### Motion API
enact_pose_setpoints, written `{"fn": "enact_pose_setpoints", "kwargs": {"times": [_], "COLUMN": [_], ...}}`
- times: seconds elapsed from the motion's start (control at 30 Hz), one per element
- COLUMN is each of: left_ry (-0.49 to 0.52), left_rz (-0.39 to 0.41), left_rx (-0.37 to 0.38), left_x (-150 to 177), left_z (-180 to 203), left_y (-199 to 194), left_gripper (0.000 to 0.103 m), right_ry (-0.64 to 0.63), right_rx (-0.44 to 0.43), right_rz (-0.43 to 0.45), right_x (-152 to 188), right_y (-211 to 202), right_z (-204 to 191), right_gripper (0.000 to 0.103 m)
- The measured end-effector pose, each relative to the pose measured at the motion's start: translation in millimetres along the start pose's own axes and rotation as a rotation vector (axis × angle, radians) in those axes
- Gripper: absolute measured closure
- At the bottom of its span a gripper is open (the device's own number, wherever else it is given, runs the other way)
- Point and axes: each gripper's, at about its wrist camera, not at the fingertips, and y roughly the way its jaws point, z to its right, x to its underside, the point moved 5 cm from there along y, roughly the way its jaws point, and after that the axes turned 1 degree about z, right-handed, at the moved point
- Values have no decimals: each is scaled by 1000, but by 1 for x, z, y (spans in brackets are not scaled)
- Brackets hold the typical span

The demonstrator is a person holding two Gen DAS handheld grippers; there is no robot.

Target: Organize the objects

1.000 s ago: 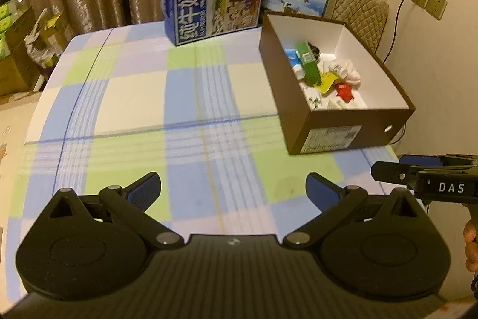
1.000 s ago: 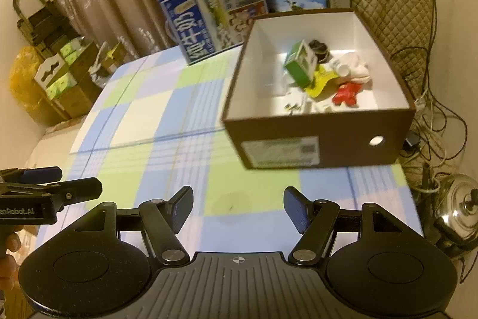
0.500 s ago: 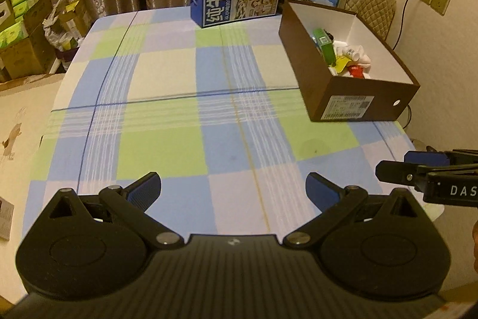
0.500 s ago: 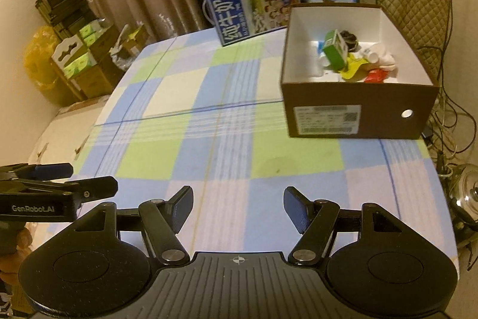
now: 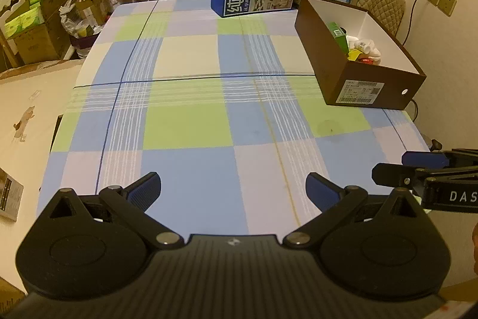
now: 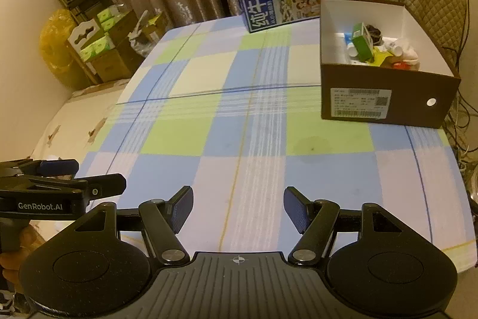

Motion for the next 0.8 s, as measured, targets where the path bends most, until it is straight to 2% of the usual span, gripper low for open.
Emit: {"fn": "enact_pose_setpoints", "kwargs": {"times": [0.8], "left_ry": [16], "left_rz": [2], "left_rx": [-9], "left_x": [20], "left_z": [-6], "left_y": [-19], "left_gripper": [1], "right_ry": [-3], "right_rx": [-2], "right_rz": [3], "right_x": [22], "right_y": [-10], "right_z": [-18], "right_gripper": [39]}}
